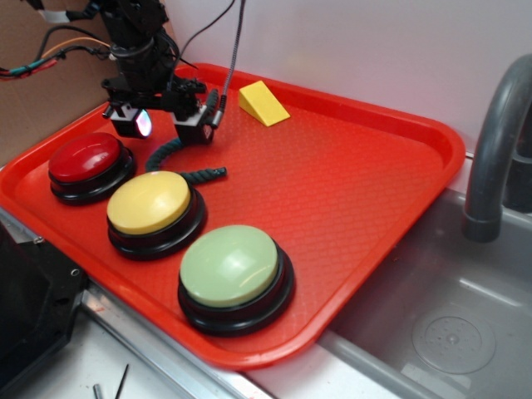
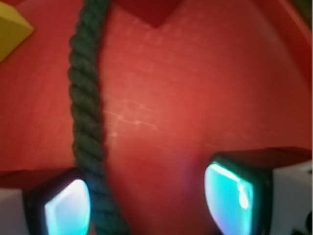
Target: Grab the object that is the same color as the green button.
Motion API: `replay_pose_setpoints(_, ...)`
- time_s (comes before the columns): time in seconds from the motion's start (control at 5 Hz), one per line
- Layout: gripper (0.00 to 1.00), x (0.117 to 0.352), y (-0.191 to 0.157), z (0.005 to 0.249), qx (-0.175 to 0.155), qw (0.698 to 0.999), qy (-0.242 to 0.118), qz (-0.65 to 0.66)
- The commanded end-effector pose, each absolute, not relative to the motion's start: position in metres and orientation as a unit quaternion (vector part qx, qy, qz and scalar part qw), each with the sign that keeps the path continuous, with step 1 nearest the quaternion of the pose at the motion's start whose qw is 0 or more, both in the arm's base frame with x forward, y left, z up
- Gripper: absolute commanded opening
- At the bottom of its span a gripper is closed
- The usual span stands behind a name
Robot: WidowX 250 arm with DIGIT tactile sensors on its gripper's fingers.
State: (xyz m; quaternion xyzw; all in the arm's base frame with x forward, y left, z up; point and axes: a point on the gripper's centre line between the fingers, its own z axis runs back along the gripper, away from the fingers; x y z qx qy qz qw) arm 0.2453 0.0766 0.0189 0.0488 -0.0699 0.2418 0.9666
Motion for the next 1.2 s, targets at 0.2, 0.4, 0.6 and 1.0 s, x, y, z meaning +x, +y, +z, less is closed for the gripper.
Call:
replay_pose_setpoints(0.2, 0.0, 0.239, 0.073, 0.007, 0.069, 0.963, -0.097, 0.243)
replay_pose_setpoints(0.4, 0.0, 0.239, 0.073, 0.012, 0.065, 0.964, -0.091, 0.243)
replay_pose_setpoints(0.6, 0.0, 0.243, 0.077, 0.028, 0.075, 0.965, -0.075, 0.239)
replay_pose_setpoints(1.0, 0.0, 0.256, 0.06, 0.105, 0.05, 0.979, -0.055, 0.189)
